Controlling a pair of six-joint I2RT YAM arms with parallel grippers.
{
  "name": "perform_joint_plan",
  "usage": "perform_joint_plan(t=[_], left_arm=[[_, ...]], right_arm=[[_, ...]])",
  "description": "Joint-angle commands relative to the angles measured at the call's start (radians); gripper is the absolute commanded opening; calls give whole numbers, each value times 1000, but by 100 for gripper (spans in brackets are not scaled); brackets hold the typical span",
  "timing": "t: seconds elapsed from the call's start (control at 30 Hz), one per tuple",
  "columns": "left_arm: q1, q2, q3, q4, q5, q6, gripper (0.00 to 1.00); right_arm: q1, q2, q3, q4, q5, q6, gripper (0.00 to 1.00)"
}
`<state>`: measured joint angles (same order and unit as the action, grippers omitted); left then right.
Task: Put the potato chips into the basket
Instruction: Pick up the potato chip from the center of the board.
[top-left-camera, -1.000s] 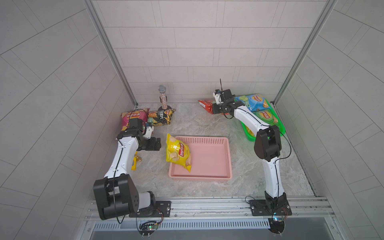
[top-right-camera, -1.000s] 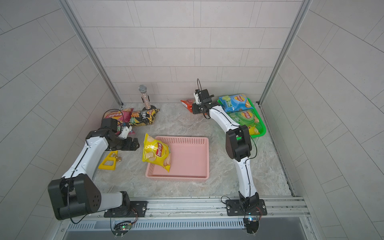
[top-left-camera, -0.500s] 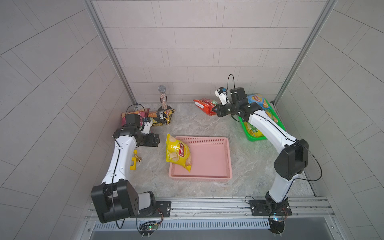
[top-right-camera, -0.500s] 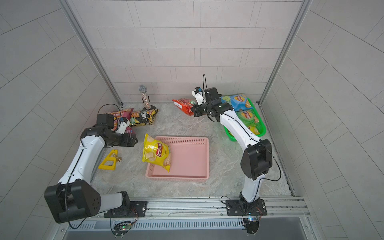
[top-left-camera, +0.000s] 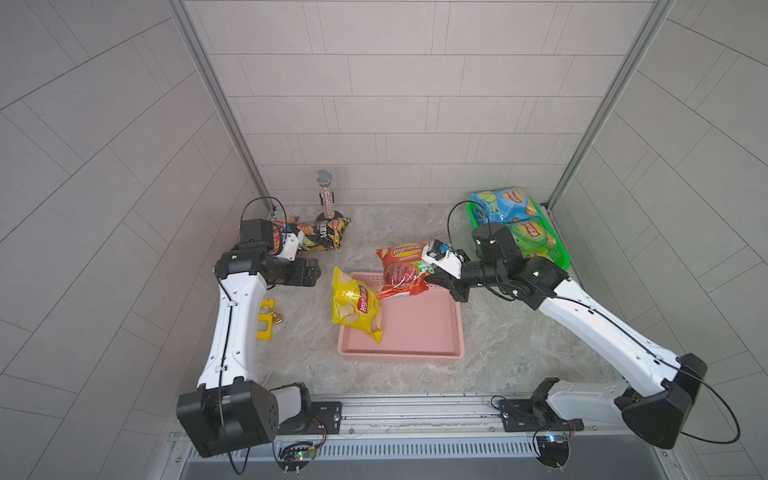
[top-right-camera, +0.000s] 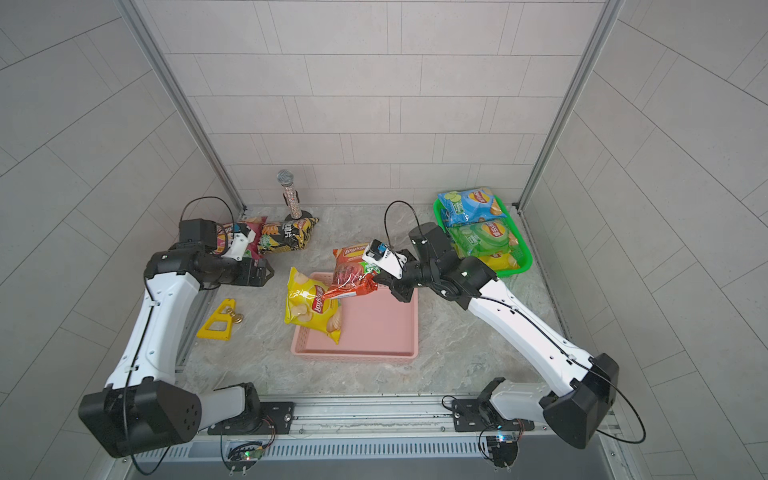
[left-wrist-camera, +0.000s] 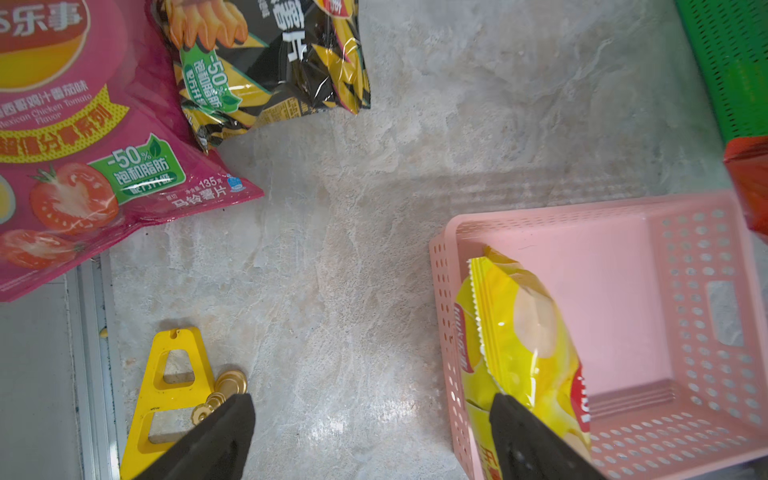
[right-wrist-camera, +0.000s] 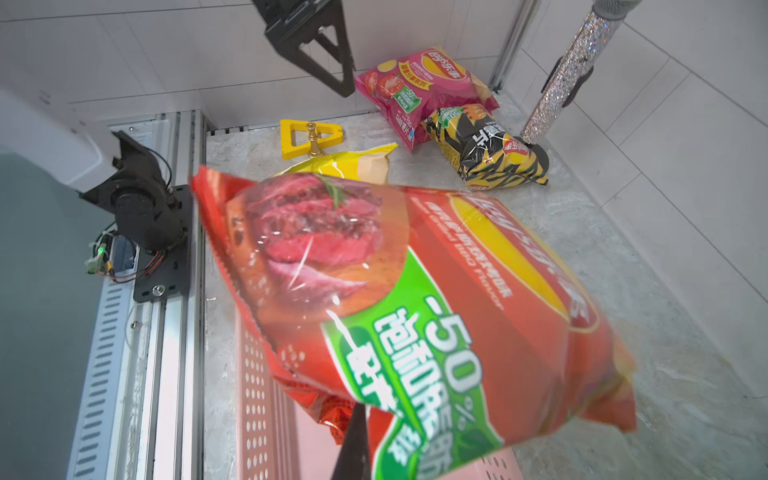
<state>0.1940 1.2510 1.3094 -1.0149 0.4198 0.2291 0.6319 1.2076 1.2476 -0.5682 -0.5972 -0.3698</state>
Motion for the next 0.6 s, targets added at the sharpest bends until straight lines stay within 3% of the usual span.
perform_joint_plan(t=[0.0,0.2,0.33,0.57], left_arm=[[2,-2,79,-89,87,13,96],[-17,9,196,-195,232,16,94],[-71,46,257,-252,269,20,94],[-136,107,274,-262,418,-46,94]], right_arm=[[3,-78,-59,94,-90,-165,0],[3,-160,-155,209,-185,-176,0],[5,-167,-150,207,-227,-175,0],[5,-184,-143,206,-307,-157,0]])
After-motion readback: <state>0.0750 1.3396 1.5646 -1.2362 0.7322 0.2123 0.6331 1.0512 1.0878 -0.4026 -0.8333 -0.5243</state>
